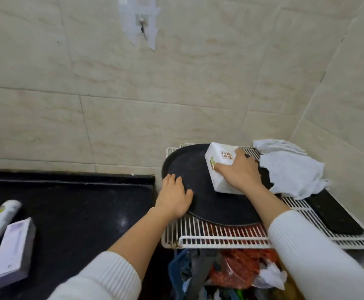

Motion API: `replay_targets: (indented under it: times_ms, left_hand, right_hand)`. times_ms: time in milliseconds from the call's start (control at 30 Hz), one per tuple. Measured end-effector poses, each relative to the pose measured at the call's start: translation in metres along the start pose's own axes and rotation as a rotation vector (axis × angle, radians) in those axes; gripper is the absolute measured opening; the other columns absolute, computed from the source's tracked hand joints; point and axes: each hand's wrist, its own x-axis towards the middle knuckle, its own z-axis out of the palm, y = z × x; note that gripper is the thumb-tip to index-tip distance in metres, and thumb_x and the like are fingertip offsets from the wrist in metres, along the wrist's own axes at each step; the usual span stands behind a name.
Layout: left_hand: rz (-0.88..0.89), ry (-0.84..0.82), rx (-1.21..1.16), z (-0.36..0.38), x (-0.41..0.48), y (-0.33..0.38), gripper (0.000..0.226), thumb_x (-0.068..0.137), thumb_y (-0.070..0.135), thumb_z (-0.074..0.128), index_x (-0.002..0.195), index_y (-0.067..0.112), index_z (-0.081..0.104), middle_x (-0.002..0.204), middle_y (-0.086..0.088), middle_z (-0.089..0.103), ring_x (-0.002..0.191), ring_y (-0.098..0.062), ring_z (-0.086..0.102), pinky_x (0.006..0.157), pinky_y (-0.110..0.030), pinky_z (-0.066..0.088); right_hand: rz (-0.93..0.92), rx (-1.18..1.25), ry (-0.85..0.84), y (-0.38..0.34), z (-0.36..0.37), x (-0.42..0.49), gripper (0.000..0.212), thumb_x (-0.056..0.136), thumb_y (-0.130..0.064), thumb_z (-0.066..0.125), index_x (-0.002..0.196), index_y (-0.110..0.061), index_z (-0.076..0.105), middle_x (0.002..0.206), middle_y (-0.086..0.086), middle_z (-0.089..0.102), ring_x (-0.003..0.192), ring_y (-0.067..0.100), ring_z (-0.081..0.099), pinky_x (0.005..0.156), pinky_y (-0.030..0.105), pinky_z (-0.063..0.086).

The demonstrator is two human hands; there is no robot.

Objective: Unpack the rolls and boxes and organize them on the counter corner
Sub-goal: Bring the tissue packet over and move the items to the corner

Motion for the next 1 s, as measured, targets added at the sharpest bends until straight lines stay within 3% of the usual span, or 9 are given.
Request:
replay_targets:
  times_ms: [200,433,633,700,800,900,1000]
  left_hand:
    - [0.056,0.193,-0.051,-0.029,-0.030,-0.053,0.057,0.098,0.035,0.039,0.147,0.010,0.026,0.157,-0.008,0.021,0.146,-0.022,0.007,0.119,-0.035,0.011]
    - [-0.250,0.372,-0.031,-0.079,-0.111,-0.188,0.050,0.098,0.026,0.039,0.144,0.009,0.032,0.151,-0.009,0.032,0.142,-0.021,0.017,0.114,-0.032,0.023]
    - [-0.438,0.435,-0.027,-0.068,-0.217,-0.303,0.042,0.094,0.022,0.046,0.135,0.014,0.041,0.139,-0.003,0.043,0.128,-0.020,0.034,0.102,-0.033,0.038]
    - [-0.499,0.392,-0.023,-0.056,-0.250,-0.335,0.041,0.092,0.022,0.046,0.132,0.014,0.041,0.138,-0.003,0.042,0.128,-0.020,0.033,0.101,-0.032,0.039]
    - [-0.548,0.226,0.041,-0.043,-0.282,-0.380,0.046,0.095,0.028,0.042,0.139,0.012,0.036,0.147,-0.009,0.033,0.137,-0.023,0.026,0.110,-0.032,0.033]
    - [-0.494,0.065,0.179,-0.042,-0.292,-0.412,0.057,0.098,0.039,0.034,0.148,0.013,0.022,0.158,-0.010,0.016,0.145,-0.025,0.015,0.118,-0.034,0.020]
    - [-0.424,0.006,0.244,-0.040,-0.295,-0.427,0.061,0.099,0.045,0.027,0.151,0.017,0.014,0.162,-0.007,0.005,0.148,-0.022,0.007,0.120,-0.034,0.012]
  right_hand:
    - [-0.230,0.125,-0.060,-0.084,0.035,-0.022,0.086,0.068,-0.057,0.065,0.139,-0.021,0.032,0.133,0.016,0.046,0.122,0.036,0.041,0.095,0.046,0.041]
    - [-0.433,0.160,-0.237,-0.180,0.134,-0.090,0.081,0.067,-0.054,0.065,0.134,-0.022,0.035,0.123,0.014,0.045,0.115,0.035,0.046,0.094,0.045,0.044]
    - [-0.374,-0.028,-0.444,-0.199,0.259,-0.170,0.085,0.073,-0.055,0.066,0.140,-0.021,0.028,0.131,0.015,0.043,0.122,0.035,0.042,0.101,0.050,0.039]
    - [-0.316,-0.087,-0.480,-0.196,0.296,-0.193,0.085,0.074,-0.057,0.065,0.140,-0.020,0.027,0.130,0.015,0.042,0.122,0.034,0.041,0.100,0.049,0.038]
    - [-0.241,-0.169,-0.483,-0.191,0.339,-0.222,0.085,0.075,-0.057,0.063,0.141,-0.021,0.023,0.131,0.015,0.039,0.122,0.034,0.039,0.099,0.049,0.037]
    - [-0.202,-0.207,-0.433,-0.188,0.369,-0.242,0.087,0.075,-0.053,0.063,0.142,-0.021,0.019,0.129,0.014,0.034,0.119,0.034,0.037,0.097,0.049,0.037]
    - [-0.173,-0.213,-0.366,-0.187,0.385,-0.256,0.088,0.075,-0.051,0.064,0.143,-0.021,0.017,0.129,0.013,0.031,0.117,0.033,0.036,0.095,0.049,0.037]
